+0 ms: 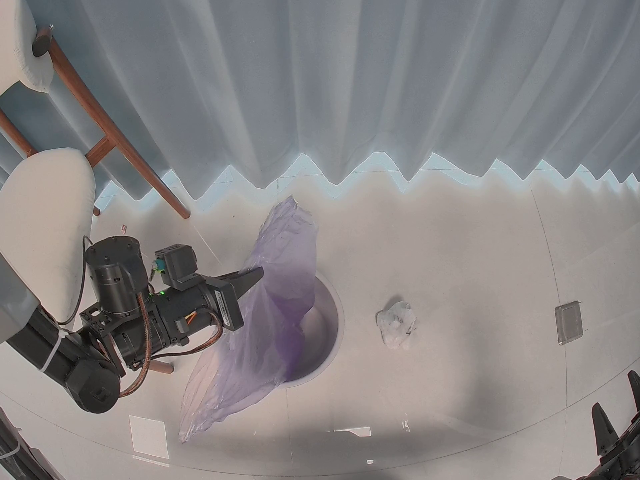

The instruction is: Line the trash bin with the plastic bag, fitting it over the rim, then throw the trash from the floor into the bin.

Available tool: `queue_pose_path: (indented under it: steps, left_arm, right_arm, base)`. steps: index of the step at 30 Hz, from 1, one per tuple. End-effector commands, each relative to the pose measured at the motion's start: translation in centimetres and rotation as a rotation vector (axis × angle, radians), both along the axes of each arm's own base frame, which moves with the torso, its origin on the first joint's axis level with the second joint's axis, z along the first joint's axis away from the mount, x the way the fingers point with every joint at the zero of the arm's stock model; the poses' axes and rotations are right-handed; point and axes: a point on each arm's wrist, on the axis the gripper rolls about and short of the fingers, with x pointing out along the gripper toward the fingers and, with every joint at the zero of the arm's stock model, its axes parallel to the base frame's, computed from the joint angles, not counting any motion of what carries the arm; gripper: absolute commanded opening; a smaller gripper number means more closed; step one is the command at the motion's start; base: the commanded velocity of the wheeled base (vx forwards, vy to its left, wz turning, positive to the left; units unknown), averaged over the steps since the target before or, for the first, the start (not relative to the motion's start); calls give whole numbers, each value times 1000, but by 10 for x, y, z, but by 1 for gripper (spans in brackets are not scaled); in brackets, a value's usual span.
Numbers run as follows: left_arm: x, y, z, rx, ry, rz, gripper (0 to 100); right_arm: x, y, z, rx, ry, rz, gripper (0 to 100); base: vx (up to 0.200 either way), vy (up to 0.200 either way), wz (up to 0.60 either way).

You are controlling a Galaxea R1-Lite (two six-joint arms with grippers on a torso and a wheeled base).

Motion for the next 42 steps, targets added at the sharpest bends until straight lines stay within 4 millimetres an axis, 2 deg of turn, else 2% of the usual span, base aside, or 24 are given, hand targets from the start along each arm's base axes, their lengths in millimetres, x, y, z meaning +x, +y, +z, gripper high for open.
queue_pose_path:
  steps: [1,5,10,14,18,22,29,37,42]
  left_arm:
    - [4,-3,3,14,-26,-12,0]
    - [5,-9,-9,92,-12,-53,0]
    - [10,-12,-8,177,-50,-84,0]
    - [17,-15,-3,244,-88,-100,0]
    - [30,-38,17,314,-161,-155,0]
    - [27,-51,21,376,-173,-209,0]
    - [21,-50,7,544,-249,-270,0]
    - [7,-39,-15,574,-182,-285,0]
    - [10,-28,-17,558,-206,-247,0]
  right_arm:
    - [0,0,-5,0,1,0,100]
    - [0,0,-5,2,1,-4,100]
    - [0,0,-5,3,1,-6,100]
    - [0,0,-5,6,-1,-6,100]
    - [0,0,-5,17,-1,-22,100]
    - [0,0,-5,16,-1,-21,100]
    - [0,0,-5,13,-1,-19,100]
    - [0,0,-5,14,-1,-19,100]
    - [0,0,-5,13,0,-19,100]
  base:
    - [0,0,0]
    - [0,0,0]
    - [0,0,0]
    - [0,0,0]
    - [0,0,0]
    - [0,0,0]
    - [0,0,0]
    - [0,0,0]
    - [0,0,0]
